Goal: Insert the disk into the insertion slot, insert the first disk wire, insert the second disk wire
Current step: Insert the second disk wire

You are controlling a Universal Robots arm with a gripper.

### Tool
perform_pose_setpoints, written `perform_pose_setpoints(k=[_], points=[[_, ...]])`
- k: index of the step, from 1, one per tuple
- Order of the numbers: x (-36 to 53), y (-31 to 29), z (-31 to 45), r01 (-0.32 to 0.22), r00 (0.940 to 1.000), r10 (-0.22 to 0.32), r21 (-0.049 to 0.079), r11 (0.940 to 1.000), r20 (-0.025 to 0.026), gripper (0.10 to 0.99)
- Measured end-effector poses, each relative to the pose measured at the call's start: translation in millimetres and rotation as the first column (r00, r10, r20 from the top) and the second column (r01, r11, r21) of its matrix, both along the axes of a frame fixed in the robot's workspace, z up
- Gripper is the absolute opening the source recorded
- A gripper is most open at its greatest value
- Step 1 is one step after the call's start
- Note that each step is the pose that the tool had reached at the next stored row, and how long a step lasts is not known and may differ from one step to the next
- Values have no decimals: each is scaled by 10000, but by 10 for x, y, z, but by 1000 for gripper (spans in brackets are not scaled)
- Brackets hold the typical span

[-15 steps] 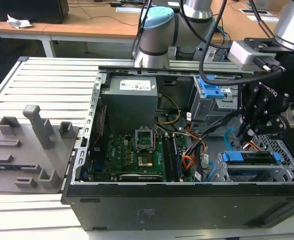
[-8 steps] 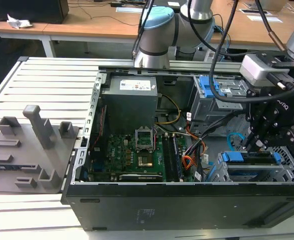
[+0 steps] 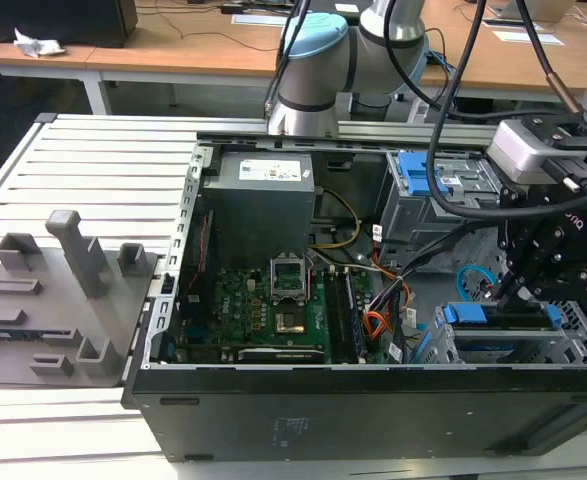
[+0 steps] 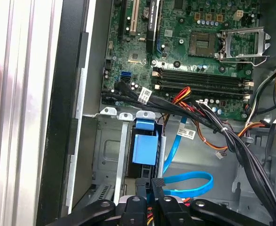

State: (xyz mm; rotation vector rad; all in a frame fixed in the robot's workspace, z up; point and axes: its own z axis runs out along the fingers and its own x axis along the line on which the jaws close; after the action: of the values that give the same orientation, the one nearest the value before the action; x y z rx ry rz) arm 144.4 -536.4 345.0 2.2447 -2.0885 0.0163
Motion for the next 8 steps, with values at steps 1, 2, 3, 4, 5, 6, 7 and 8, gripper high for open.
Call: perform_pose_setpoints(k=[1, 2, 3, 4, 5, 6, 7, 8], points=[[1, -2, -3, 1, 10000, -1, 1, 10000, 0, 161], [2, -7, -11, -1, 10000, 1, 1, 10000, 1, 161], [2, -9, -13, 0, 10000, 0, 2, 10000, 1, 161], [2, -10, -17, -1, 10000, 1, 5, 10000, 0, 161], [2, -12, -20, -1, 10000, 1, 7, 10000, 1, 161], [2, -12, -21, -1, 10000, 1, 9, 10000, 1, 161], [2, -12, -21, -1, 10000, 1, 10, 10000, 1, 161], [2, -12, -22, -1, 10000, 1, 13, 10000, 1, 161]])
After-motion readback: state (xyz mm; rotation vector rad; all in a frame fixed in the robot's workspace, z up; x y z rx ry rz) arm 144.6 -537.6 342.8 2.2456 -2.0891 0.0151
